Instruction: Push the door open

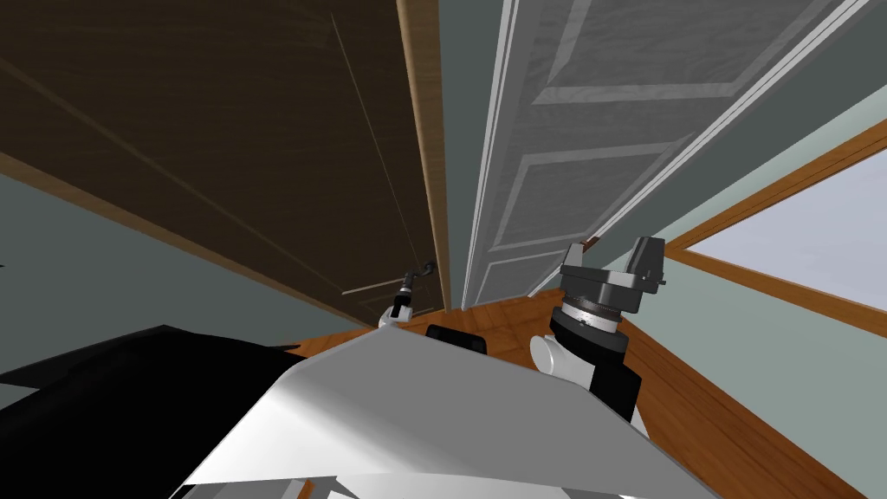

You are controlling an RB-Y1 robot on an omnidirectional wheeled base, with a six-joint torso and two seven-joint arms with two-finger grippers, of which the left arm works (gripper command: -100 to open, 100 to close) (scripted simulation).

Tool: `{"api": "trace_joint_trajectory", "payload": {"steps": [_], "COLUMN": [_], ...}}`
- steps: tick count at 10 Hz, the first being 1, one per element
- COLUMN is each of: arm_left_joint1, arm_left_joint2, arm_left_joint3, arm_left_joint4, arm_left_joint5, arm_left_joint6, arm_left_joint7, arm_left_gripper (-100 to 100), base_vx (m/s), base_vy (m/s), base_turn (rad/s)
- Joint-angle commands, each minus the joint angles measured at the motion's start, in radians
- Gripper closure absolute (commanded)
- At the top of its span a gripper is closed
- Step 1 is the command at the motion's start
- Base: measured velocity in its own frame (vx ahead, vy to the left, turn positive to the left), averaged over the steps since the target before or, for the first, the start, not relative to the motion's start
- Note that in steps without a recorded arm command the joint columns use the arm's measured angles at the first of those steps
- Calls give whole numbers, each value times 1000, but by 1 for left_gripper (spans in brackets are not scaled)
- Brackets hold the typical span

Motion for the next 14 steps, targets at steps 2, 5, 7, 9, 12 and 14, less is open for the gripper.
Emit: {"api": "trace_joint_trajectory", "payload": {"steps": [2, 5, 7, 9, 12, 14], "arm_left_joint1": [-8, -39, -73, -82, -103, -122], "arm_left_joint2": [17, 19, 7, 2, -15, -35], "arm_left_joint3": [41, 88, 95, 101, 118, 132], "arm_left_joint4": [13, 50, 76, 75, 72, 69], "arm_left_joint5": [25, 59, 72, 82, 105, 125], "arm_left_joint6": [-6, -27, -14, 5, 52, 94], "arm_left_joint7": [-13, -42, -46, -46, -44, -43], "arm_left_gripper": [100, 100, -100, -100, -100, -100], "base_vx": [-32, -34, -54, -67, -62, -100], "base_vy": [63, 47, -27, -211, -202, -239], "base_turn": [-62, -57, 14, 76, 79, 113]}}
